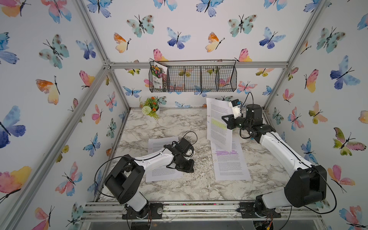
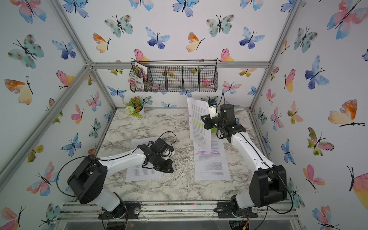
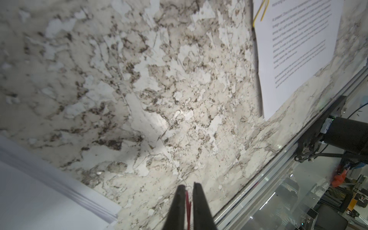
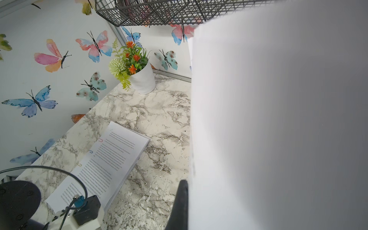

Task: Unclip the paperclips from the documents
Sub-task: Place the paper clip at the center of the board.

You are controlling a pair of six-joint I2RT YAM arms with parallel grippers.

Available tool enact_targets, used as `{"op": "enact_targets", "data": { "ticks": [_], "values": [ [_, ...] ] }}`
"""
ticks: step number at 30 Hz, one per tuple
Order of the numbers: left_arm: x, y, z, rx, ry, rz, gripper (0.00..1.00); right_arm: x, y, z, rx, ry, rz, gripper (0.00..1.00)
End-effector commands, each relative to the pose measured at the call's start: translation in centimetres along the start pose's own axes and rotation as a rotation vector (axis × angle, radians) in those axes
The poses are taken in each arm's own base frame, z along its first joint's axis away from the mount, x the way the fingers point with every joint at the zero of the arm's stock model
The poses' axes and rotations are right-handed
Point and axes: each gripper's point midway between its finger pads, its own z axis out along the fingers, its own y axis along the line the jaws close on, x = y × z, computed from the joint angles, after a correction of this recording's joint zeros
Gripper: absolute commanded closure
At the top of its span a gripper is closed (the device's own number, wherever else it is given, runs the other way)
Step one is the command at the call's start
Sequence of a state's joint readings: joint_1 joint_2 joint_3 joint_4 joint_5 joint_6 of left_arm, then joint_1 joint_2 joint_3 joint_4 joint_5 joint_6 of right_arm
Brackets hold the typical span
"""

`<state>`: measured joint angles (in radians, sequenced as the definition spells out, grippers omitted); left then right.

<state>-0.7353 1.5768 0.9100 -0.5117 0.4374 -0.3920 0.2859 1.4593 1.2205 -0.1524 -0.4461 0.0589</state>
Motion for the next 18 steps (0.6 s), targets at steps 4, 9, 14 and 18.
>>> {"op": "enact_targets", "data": {
  "ticks": [4,9,14,18],
  "values": [
    [-0.1,1.0,0.7,-0.036,-0.005,-0.028,0.52,0.9,0.7,0.1,-0.048,0.035,-0.014,0.98],
    [-1.1,0.4,-0.9,-0.051,-0.042,-0.006,0.39,1.2,1.6,-0.2,-0.094,0.052,-0.029,0.98],
    [-5.3,-0.1,-7.2,-0.064,-0.2,0.077,0.38,0.6,5.3,-1.7,-0.287,0.031,-0.089,0.98],
    [-10.8,0.3,-15.7,-0.067,-0.477,0.172,0.28,-0.4,8.8,-3.8,-0.482,-0.026,-0.139,0.98]
  ]
}}
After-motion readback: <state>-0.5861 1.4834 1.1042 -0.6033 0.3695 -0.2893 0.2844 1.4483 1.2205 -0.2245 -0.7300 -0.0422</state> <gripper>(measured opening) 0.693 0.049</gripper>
